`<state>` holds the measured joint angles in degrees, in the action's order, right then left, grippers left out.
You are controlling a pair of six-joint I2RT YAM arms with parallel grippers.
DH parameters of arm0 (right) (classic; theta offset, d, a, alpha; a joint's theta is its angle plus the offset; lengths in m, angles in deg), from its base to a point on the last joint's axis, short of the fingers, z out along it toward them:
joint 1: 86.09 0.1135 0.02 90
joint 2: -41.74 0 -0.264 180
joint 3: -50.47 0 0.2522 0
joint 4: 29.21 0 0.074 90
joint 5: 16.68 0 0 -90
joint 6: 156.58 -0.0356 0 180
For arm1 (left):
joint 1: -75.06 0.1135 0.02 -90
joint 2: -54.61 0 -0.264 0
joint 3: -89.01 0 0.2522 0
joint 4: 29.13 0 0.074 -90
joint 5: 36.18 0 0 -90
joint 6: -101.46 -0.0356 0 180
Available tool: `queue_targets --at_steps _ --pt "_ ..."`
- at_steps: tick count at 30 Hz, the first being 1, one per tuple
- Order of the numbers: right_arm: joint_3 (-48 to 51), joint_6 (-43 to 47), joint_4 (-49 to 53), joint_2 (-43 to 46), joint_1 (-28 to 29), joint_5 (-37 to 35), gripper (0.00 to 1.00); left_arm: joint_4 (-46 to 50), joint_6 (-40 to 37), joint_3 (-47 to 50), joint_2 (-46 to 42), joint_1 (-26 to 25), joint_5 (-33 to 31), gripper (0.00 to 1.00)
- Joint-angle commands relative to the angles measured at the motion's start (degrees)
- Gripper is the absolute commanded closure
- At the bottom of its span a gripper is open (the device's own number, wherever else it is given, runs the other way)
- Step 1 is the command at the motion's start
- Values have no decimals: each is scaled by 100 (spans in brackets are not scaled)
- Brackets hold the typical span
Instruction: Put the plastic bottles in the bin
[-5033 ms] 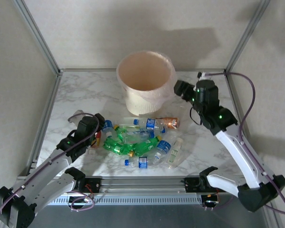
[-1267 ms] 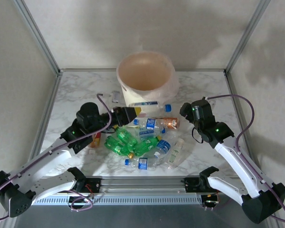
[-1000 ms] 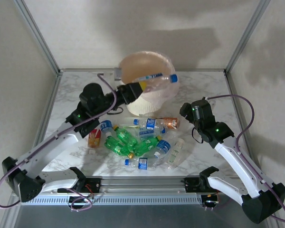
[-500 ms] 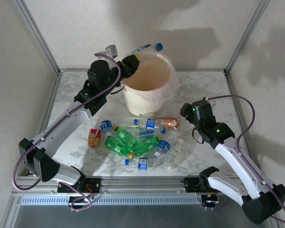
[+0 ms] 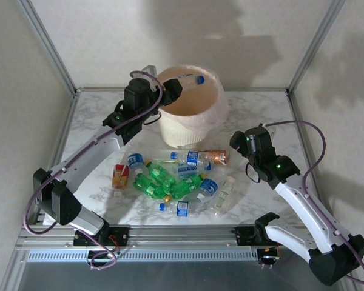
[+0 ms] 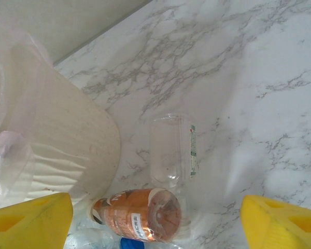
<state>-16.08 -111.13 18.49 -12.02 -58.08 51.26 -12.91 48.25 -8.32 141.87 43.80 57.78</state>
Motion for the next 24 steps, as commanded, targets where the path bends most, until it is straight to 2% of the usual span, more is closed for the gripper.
queue_targets --at_steps 1,8,11,16,20,24 --pt "-250 26 77 -70 -29 -34 15 -33 -85 -141 -109 33 -55 27" --pt "-348 52 105 -202 -41 -70 15 -42 -59 -112 -355 25 65 24" --pt "-350 61 120 -223 -50 -88 14 -24 -105 30 -624 24 -107 24" --pt "-290 65 122 -201 -89 -88 14 673 -362 353 -1226 41 -1114 24" --pt "-207 96 99 -189 -145 -79 14 1194 -305 1183 -2111 240 -1935 23" --pt "-77 147 -4 -246 -275 12 12 1477 11 2179 -3008 582 -2005 21"
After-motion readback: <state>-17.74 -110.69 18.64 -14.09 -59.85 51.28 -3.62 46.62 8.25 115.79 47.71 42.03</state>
